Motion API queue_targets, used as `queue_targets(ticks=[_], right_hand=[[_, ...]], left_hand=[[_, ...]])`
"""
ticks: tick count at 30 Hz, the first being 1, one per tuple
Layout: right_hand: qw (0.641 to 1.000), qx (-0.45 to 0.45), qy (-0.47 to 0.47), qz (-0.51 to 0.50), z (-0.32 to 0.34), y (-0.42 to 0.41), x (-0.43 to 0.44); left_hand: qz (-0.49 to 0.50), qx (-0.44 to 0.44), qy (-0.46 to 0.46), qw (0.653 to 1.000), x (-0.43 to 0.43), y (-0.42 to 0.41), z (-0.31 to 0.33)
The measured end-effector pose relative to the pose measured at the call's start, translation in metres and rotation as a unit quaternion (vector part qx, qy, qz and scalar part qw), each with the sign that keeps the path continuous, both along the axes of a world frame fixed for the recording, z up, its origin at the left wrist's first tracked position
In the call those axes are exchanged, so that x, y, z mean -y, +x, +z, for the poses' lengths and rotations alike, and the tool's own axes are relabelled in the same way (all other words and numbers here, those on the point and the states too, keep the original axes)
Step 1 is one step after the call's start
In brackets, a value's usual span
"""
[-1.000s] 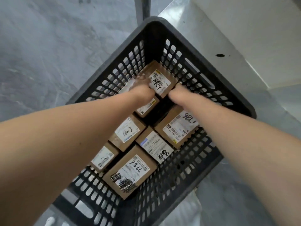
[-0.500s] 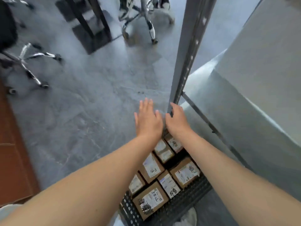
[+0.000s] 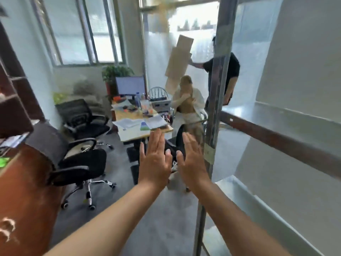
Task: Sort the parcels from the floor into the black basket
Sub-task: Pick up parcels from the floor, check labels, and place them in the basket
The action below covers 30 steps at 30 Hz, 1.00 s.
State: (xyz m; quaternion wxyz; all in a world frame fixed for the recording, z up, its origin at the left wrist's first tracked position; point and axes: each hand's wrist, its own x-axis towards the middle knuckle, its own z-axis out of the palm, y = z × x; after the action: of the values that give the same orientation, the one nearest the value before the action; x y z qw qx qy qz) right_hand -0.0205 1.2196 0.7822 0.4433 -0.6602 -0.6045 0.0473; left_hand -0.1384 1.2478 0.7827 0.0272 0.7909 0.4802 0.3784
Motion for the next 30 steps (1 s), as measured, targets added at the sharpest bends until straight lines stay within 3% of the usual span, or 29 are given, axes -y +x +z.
queue_targets(ticks=[2,7,15,22,30], right_hand=[[0.997,0.064,0.047,-0.008,0.048,0.000,0.015],[0.983,0.116,0.138,-0.036,0.119,-0.004,0.046],[0.964,0.158,0.106,-0.187,0.135,-0.010,0.094],[0.937,0.185,0.073,-0.286,0.134,-0.015,0.157],[0.872,0.198,0.020,-0.448,0.138,-0.004,0.277]], left_hand=[[-0.014,-0.002,0.029,0.999,0.009,-0.006,0.038],[-0.035,0.003,0.080,0.996,0.027,-0.008,0.097],[-0.136,-0.010,0.131,0.982,0.049,-0.007,0.122],[-0.243,0.001,0.097,0.965,0.093,0.017,0.124],[-0.402,0.029,0.087,0.911,0.201,0.052,0.126]])
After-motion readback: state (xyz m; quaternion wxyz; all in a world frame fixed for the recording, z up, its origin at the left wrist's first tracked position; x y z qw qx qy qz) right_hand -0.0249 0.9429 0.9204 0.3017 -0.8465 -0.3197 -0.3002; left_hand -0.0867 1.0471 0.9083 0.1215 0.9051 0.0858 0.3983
